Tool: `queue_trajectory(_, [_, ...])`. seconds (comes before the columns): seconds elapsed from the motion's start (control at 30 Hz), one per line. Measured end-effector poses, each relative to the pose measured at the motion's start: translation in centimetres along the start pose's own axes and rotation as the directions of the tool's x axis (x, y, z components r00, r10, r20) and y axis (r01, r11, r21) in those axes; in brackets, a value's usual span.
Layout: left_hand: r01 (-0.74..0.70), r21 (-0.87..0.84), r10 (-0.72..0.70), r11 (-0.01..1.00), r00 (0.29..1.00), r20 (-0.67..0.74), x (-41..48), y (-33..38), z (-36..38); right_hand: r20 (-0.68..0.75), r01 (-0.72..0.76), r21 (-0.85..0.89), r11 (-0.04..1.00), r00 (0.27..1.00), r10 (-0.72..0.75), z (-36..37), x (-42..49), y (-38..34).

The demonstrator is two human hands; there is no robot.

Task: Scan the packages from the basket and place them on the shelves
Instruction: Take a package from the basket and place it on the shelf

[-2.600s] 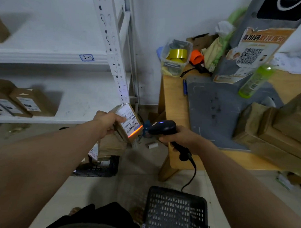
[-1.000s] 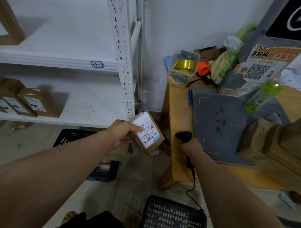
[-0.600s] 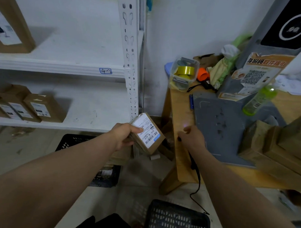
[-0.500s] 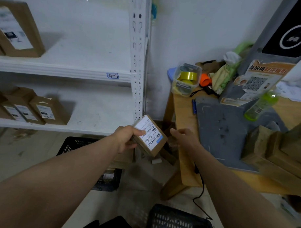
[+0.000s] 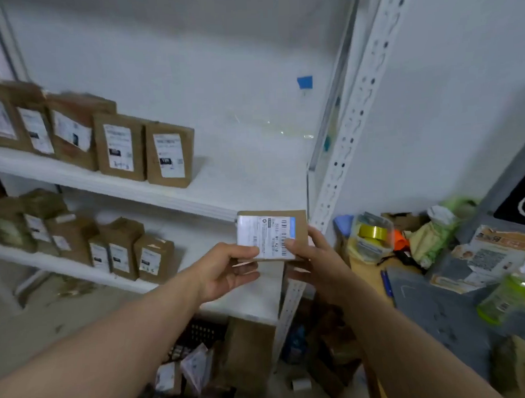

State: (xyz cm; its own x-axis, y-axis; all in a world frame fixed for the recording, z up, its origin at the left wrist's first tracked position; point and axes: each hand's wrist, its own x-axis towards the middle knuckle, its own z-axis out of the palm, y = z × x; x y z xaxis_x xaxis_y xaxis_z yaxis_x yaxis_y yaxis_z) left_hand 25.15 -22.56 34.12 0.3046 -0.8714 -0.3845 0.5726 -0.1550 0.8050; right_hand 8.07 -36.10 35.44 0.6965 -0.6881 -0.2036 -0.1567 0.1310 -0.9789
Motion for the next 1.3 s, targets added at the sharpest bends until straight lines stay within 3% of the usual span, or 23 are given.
queue_trajectory(0.1, [-0.159,0.224,0.157,0.961,0.987,0.026,-2.8,6.3,-2.8,-0.034,0.149,-0.004,0.989,0.988,-0.149,3.7,0.2,-5.9])
queue_trajectory(0.17, [-0.264,0.256,0.266,0.93,0.964,0.03,-5.2,11.6,-4.0,-0.036,0.248,-0.023,0.968,0.968,-0.249,5.9,0.0,-10.4])
queue_trajectory(0.27, [-0.424,0.331,0.391,0.843,0.906,0.164,-9.7,19.4,-3.6,0.008,0.404,-0.092,0.91,0.914,-0.405,9.3,-1.1,-17.8])
queue_trajectory(0.37, [-0.57,0.359,0.508,0.739,0.822,0.259,-14.1,25.6,-2.3,-0.036,0.571,-0.076,0.817,0.817,-0.575,12.8,-2.7,-24.9])
queue_trajectory(0.57, [-0.784,0.226,0.739,0.579,0.621,0.26,-19.1,33.8,0.3,-0.191,0.796,0.035,0.604,0.598,-0.778,18.3,-5.2,-33.8])
queue_trajectory(0.73, [-0.841,0.116,0.795,0.529,0.539,0.279,-20.1,38.0,3.6,-0.115,0.823,-0.037,0.567,0.56,-0.82,20.5,-5.1,-37.3])
queue_trajectory(0.83, [-0.872,0.158,0.829,0.463,0.49,0.272,-19.6,40.2,6.0,-0.108,0.845,-0.078,0.529,0.52,-0.847,19.3,-4.1,-40.1])
queue_trajectory(0.97, [-0.906,0.304,0.87,0.295,0.386,0.306,-18.3,43.3,10.2,-0.138,0.885,-0.138,0.445,0.427,-0.893,15.7,-3.2,-44.7])
queue_trajectory(1.13, [-0.865,0.501,0.873,-0.016,0.232,0.429,-16.9,48.7,16.5,-0.136,0.896,-0.33,0.297,0.266,-0.954,9.5,-2.1,-52.2])
queue_trajectory(1.3, [-0.752,0.637,0.875,-0.168,0.185,0.448,-14.8,53.1,22.0,-0.121,0.835,-0.501,0.228,0.193,-0.974,4.7,0.7,-58.6])
